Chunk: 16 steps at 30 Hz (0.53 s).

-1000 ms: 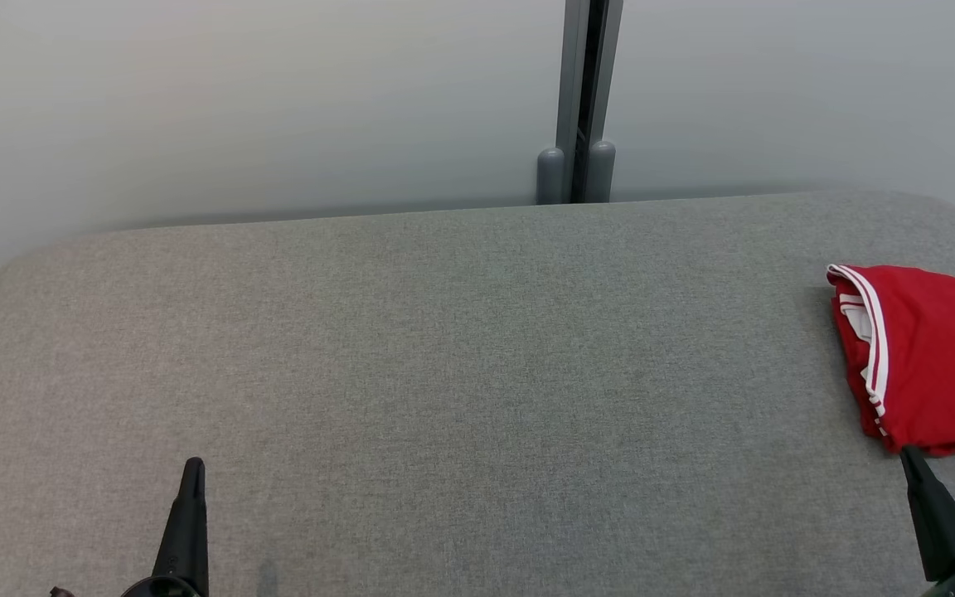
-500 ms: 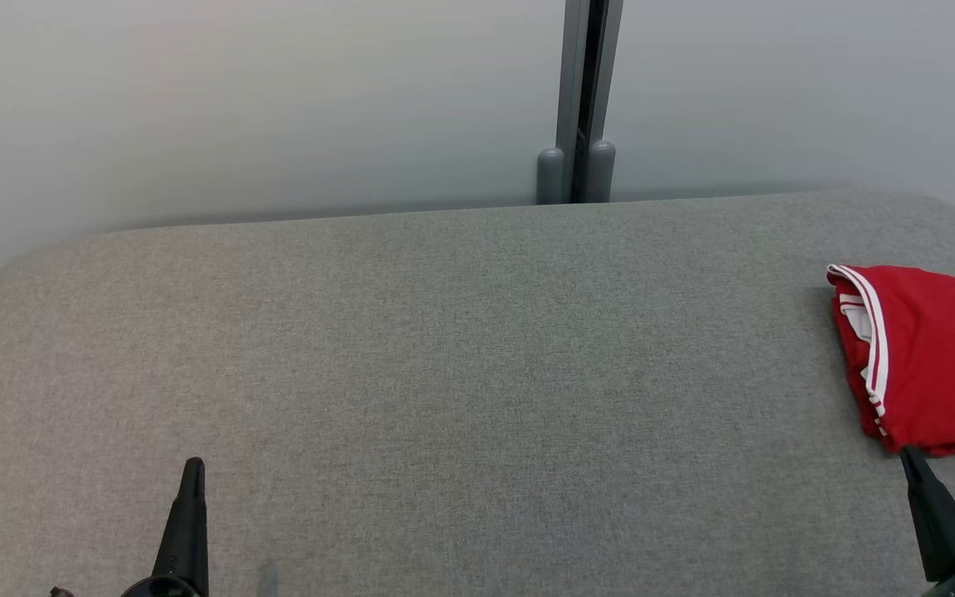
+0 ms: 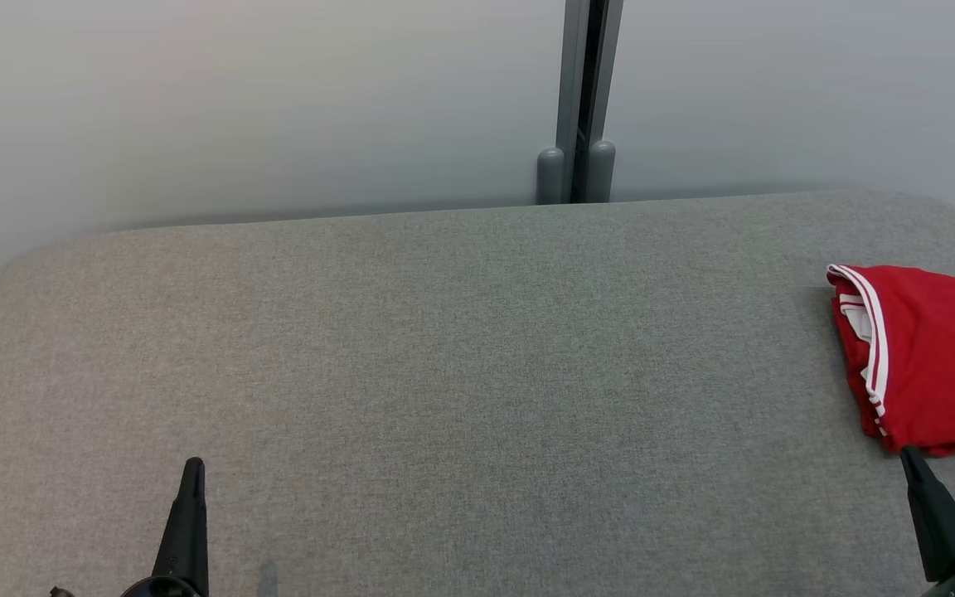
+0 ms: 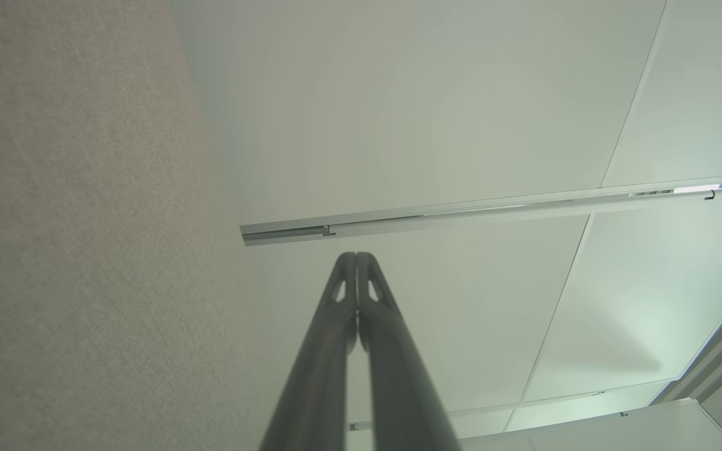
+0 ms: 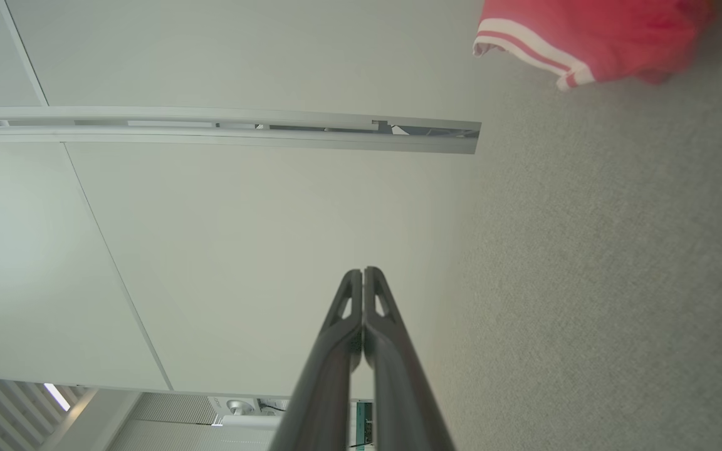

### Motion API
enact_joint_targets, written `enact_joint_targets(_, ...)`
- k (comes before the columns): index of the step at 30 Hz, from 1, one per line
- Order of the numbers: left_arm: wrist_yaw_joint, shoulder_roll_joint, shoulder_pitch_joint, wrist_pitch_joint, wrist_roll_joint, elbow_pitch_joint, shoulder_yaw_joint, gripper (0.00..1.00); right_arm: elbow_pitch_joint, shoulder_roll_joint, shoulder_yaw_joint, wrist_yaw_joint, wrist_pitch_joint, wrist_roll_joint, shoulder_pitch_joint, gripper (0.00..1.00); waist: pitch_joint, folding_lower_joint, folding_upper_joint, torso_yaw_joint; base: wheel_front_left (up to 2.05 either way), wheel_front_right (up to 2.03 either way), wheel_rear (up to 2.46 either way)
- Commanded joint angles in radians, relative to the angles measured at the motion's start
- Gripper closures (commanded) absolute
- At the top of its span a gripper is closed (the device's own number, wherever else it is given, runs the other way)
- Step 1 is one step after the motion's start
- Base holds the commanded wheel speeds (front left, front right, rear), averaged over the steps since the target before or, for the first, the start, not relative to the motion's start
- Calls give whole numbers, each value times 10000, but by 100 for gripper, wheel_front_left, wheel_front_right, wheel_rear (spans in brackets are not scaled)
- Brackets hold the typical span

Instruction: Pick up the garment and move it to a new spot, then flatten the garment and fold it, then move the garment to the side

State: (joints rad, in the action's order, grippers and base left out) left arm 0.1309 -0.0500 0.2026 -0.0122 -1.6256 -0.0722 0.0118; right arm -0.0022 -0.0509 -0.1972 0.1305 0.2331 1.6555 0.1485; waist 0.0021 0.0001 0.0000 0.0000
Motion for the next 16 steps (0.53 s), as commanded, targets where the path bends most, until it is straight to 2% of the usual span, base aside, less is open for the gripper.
enact_joint_targets(1, 46, -12, 116, 16, 3, -30, -60, 100, 10, -25, -60, 2, 38, -15, 23, 100, 0, -1, 0, 0, 0, 0, 0)
enact_joint_targets(16, 46, -7, 116, 28, 11, -30, -68, 100, 10, -20, -65, 2, 49, -23, 20, 100, 0, -1, 0, 0, 0, 0, 0)
